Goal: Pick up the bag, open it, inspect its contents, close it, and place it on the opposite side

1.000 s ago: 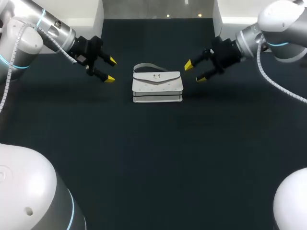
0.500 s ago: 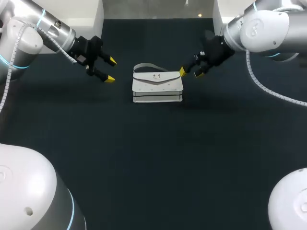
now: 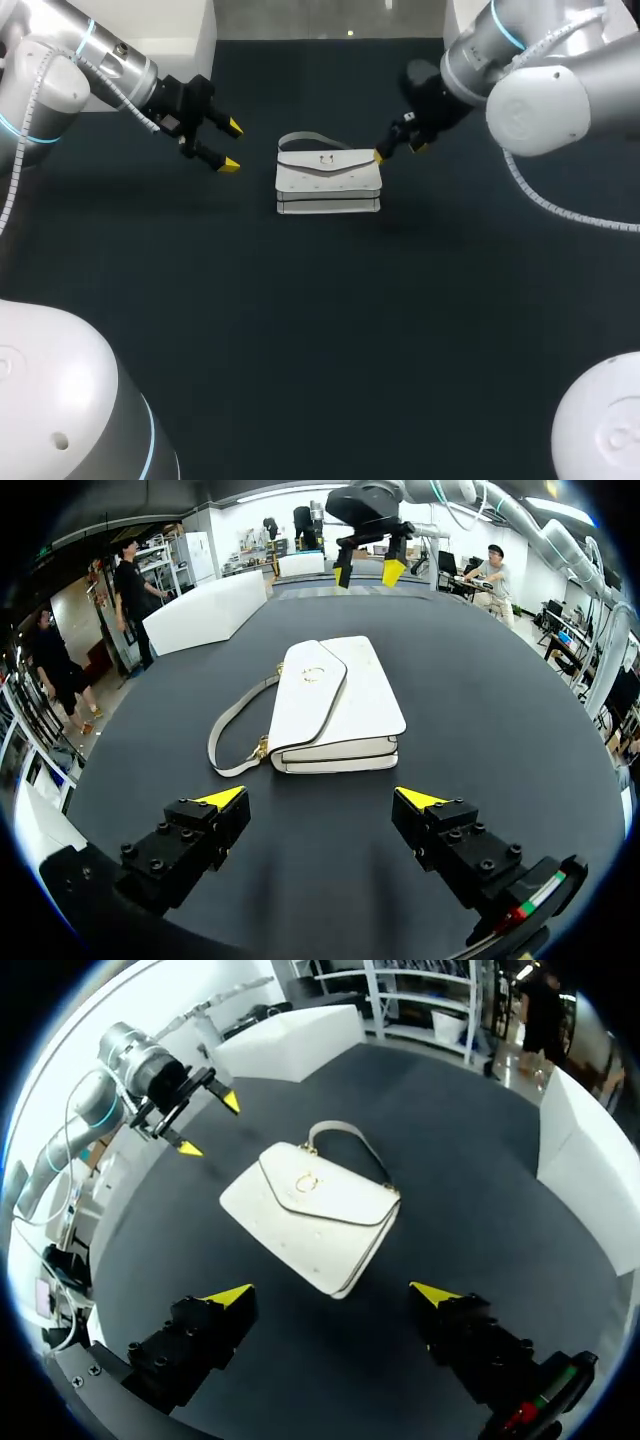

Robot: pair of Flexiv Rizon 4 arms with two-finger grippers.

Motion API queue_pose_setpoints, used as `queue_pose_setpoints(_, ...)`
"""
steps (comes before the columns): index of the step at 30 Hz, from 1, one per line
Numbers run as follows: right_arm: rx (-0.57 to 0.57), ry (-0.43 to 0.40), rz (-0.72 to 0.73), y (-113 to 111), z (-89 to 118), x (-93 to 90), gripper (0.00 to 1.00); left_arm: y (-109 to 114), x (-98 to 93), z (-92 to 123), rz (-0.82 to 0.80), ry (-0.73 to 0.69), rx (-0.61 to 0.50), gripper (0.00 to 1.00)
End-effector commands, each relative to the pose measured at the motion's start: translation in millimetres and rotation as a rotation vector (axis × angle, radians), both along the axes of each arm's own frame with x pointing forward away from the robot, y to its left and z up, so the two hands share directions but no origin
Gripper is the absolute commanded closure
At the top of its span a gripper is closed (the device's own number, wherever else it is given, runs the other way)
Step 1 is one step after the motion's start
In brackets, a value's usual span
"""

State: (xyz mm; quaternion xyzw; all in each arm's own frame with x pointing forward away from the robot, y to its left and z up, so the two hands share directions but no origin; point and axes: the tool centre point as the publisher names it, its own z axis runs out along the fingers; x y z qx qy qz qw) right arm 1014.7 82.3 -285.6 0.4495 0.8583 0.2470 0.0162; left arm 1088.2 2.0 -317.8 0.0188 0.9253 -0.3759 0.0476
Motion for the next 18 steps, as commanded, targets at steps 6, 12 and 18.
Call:
queue_pose_setpoints(6, -0.182, -0.236, 0.044, 5, 15, -5.9, 0.00, -7, 2.6, 1, -0.010, -0.027, 0.008, 0.00)
queue_pose_setpoints(12, -0.346, -0.427, 0.175, 8, 24, -12.2, 0.00, -18, 1.6, 12, -0.063, -0.145, -0.027, 0.00)
queue_pose_setpoints(18, -0.452, -0.566, 0.249, 13, 20, -18.9, 0.00, -25, -0.6, 23, -0.094, -0.293, -0.013, 0.00)
